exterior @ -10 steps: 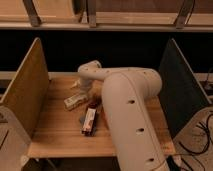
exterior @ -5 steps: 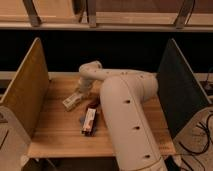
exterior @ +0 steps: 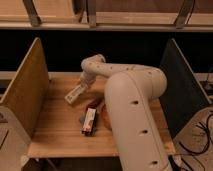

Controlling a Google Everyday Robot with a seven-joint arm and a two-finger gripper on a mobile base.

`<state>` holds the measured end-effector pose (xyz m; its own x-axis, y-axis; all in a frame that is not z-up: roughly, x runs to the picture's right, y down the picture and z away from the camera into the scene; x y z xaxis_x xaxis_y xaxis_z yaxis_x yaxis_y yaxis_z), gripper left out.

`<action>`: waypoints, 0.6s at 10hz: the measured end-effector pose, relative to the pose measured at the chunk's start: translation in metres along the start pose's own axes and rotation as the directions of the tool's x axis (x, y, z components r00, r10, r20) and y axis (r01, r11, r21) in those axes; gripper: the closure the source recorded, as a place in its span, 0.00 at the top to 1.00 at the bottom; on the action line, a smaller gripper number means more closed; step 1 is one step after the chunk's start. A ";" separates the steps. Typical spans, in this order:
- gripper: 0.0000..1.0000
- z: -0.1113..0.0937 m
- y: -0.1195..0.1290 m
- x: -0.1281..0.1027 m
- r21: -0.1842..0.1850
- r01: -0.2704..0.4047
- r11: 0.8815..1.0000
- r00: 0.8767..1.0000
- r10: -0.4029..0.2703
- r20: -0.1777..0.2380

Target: Place the bottle in the ceramic bowl

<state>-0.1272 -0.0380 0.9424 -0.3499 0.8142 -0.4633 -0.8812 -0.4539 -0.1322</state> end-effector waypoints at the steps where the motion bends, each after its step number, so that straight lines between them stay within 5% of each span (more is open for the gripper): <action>1: 0.00 -0.021 -0.001 -0.008 -0.010 0.002 1.000 0.999 -0.002 0.040; 6: 0.00 -0.106 -0.049 -0.006 -0.005 -0.039 0.999 0.985 0.039 0.167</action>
<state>-0.0483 -0.0592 0.8589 -0.4323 0.8448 -0.3154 -0.8652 -0.4871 -0.1188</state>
